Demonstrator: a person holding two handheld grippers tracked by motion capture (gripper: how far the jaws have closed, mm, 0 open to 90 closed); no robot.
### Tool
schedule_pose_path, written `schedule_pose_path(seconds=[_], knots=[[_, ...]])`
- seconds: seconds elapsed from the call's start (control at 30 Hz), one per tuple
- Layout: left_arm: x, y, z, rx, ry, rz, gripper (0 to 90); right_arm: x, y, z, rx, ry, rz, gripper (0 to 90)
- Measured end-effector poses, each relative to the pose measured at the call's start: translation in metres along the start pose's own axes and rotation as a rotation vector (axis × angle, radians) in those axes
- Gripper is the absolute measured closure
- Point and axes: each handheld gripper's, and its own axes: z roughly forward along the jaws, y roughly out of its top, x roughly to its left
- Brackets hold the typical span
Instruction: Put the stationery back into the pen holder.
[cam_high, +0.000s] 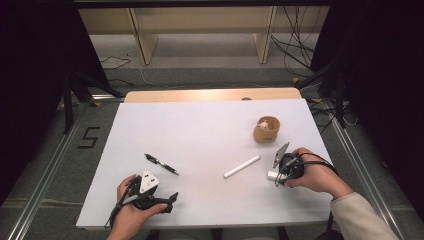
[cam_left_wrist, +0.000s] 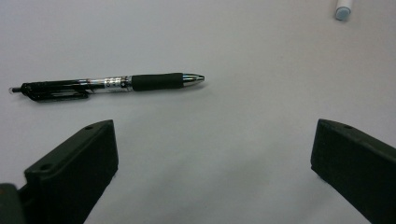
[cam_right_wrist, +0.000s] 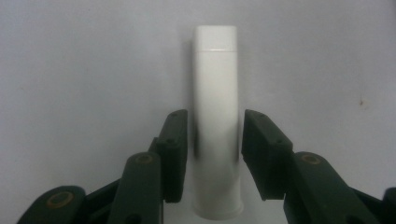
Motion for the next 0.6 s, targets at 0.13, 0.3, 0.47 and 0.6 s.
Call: schedule_pose_path(seconds=[0.13, 0.3, 0.47, 0.6], knots=[[0.0, 0.0002, 0.0001, 0.003, -0.002, 0.001, 0.4, -0.0016, 0.0014, 0.0013, 0.016, 0.002, -0.012, 64.3], [-0.0002, 0.0003, 0.0003, 0.004, -0.003, 0.004, 0.4, -0.0033, 0.0029, 0.0033, 0.025, 0.017, -0.032, 67.2], [-0.0003, 0.0002, 0.0006, 0.006, -0.005, 0.007, 0.5, -0.0042, 0.0043, 0.0036, 0.039, 0.025, -0.04, 68.0], [-0.0004, 0.0004, 0.0004, 0.005, -0.004, 0.008, 0.6, -0.0054, 0.0057, 0.004, 0.044, 0.033, -0.054, 68.4]])
